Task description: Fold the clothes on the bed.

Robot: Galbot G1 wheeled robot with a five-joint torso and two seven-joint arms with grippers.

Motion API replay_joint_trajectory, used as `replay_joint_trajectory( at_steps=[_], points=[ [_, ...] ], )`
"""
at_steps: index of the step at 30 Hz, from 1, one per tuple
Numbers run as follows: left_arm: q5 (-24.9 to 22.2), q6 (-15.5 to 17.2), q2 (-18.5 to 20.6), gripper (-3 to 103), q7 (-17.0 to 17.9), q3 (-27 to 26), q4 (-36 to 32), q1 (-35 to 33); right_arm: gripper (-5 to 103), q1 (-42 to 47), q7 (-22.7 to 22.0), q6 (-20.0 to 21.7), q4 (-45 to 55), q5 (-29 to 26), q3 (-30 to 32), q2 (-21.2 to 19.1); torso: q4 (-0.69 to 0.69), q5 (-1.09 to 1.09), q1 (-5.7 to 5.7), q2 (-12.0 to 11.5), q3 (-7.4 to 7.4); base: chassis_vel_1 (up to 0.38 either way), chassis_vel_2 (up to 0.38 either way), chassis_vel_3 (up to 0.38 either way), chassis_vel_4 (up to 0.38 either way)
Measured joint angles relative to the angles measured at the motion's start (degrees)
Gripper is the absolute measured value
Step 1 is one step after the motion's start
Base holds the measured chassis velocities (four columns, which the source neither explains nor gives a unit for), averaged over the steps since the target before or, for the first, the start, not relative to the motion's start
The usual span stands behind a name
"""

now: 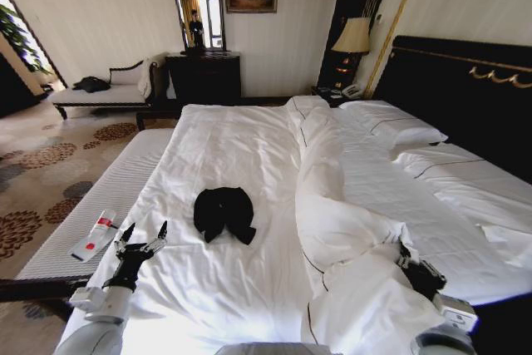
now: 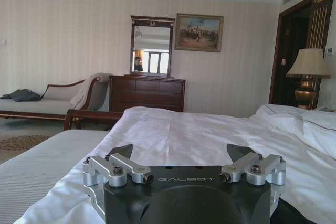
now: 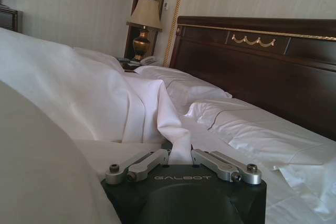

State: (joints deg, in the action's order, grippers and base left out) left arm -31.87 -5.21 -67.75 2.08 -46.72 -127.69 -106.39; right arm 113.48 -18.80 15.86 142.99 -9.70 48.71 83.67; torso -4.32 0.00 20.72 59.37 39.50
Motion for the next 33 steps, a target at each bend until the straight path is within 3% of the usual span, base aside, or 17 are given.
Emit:
replay_joint_trajectory(
  at_steps=[9, 14, 22, 33],
  points=[
    [0.0, 0.1, 0.0, 100, 0.1, -0.1, 0.2, 0.0, 1, -2.0, -3.5, 1.5, -3.0, -2.5, 3.6, 0.3, 0.00, -0.05, 0.01, 0.0, -0.01, 0.012, 0.015, 0.005, -0.009],
    [0.0, 0.0, -0.1, 100, 0.1, 0.0, 0.3, -0.1, 1, -5.0, -3.1, -0.1, -8.1, -6.0, 10.6, 0.7, -0.01, 0.03, 0.00, 0.0, 0.00, 0.000, 0.000, 0.000, 0.000],
    [0.1, 0.3, 0.1, 100, 0.2, 0.1, 0.0, 0.0, 1, -8.6, -2.4, -0.5, -15.2, -13.2, 20.9, -1.0, -0.01, -0.04, 0.00, 0.0, 0.00, 0.000, 0.000, 0.000, 0.000],
    [1.7, 0.3, -0.6, 100, 0.2, 0.8, -0.6, -0.9, 1, -12.6, -0.7, -3.5, -27.2, -13.0, 26.9, -3.3, 0.00, -0.01, 0.00, 0.0, 0.00, 0.000, 0.000, 0.000, 0.000]
  ],
)
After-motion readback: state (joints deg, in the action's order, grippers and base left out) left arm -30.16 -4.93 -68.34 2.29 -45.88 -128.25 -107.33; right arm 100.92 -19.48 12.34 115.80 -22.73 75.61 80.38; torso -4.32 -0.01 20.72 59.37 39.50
